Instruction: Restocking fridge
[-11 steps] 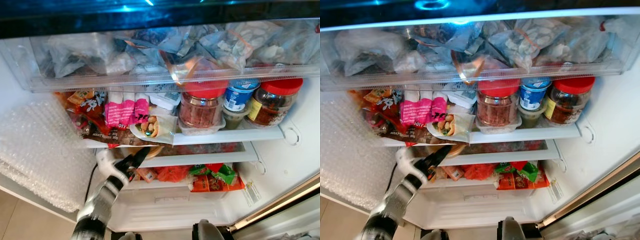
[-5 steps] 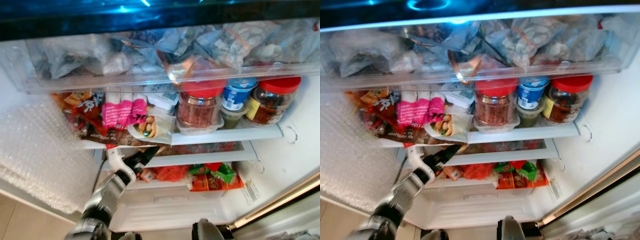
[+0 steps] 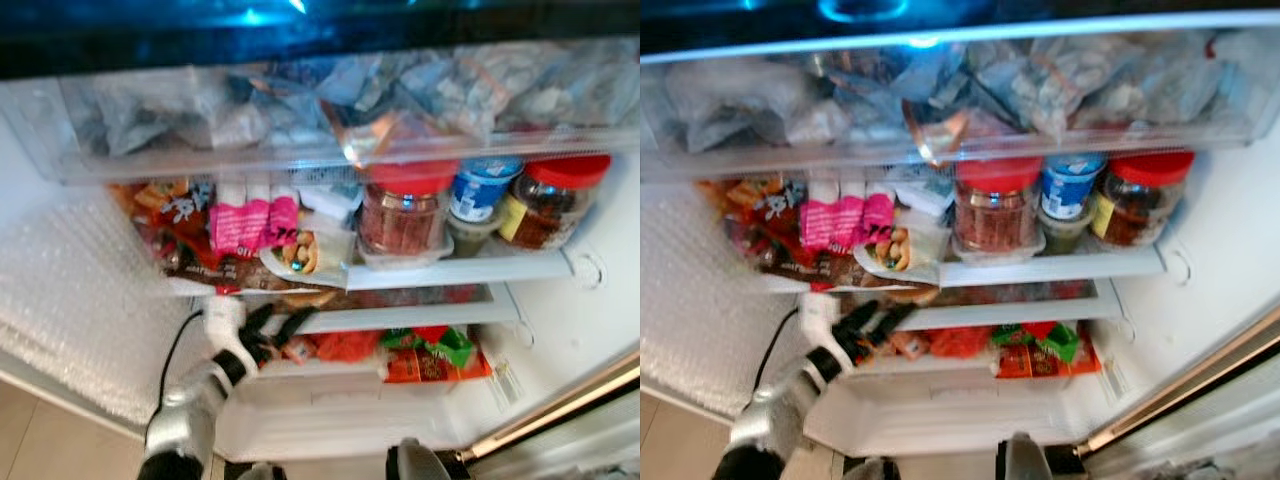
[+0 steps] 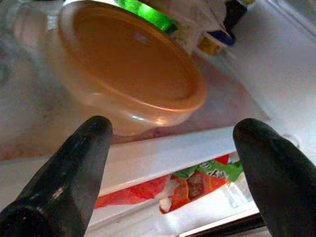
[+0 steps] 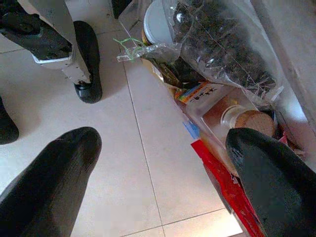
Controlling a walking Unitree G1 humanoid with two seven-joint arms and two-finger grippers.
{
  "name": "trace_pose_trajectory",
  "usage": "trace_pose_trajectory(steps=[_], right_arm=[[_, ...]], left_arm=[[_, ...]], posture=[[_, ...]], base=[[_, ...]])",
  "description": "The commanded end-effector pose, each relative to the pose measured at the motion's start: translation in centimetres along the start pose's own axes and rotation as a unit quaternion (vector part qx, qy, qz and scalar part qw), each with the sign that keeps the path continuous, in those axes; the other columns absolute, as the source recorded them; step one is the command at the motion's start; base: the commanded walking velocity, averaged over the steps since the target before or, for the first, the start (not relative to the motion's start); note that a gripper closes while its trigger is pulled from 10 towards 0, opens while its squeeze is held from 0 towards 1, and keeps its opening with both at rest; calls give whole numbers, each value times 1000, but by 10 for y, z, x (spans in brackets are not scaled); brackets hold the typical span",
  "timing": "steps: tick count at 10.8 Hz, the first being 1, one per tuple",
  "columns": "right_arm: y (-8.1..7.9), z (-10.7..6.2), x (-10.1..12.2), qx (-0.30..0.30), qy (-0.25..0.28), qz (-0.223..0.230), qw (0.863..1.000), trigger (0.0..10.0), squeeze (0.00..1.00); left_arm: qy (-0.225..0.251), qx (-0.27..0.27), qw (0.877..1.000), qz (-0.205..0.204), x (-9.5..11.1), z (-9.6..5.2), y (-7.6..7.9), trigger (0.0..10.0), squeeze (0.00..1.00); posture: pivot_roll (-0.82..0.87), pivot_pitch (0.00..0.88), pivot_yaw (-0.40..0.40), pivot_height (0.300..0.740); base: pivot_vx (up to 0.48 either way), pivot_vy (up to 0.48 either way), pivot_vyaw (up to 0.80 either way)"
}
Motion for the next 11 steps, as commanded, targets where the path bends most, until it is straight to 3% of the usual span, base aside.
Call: trace_pose_trajectory(steps=[1, 3, 5, 6, 11], right_arm=[[5, -2, -4, -8, -6, 5, 1000, 10000, 0], [4, -1, -3, -8, -4, 6, 1000, 10000, 0], [4, -1, -3, -12, -2, 10, 1000, 10000, 0], [4, -1, -3, -13, -2, 11, 1000, 10000, 0], [4, -1, -4, -16, -2, 15, 1000, 10000, 0]], left_arm=[[-6, 6, 999, 38, 2, -3, -1, 10000, 0], [-47, 36, 992, 115, -12, -6, -9, 10000, 0], [-94, 82, 960, 251, -22, -14, -23, 10000, 0], [-108, 99, 947, 288, -27, -19, -29, 10000, 0], [-113, 135, 945, 277, -46, -17, -32, 10000, 0]], posture=[[-149, 101, 53, 655], [-150, 98, 57, 655], [-159, 97, 68, 655], [-157, 98, 72, 655], [-166, 103, 78, 655]], base=[[0, 0, 0], [0, 0, 0], [0, 0, 0], [0, 0, 0], [0, 0, 0]])
Point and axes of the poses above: a point about 5 cm out from each wrist's last joint towards the gripper, its own z axis pointing out of the wrist towards the gripper, its own x axis along the axis of the wrist's last joint, y = z × x, the point moved 6 cm from there along z, pointing out of the wrist towards the gripper, and after that the axes turned 8 degrees about z, right-handed, at the moved point
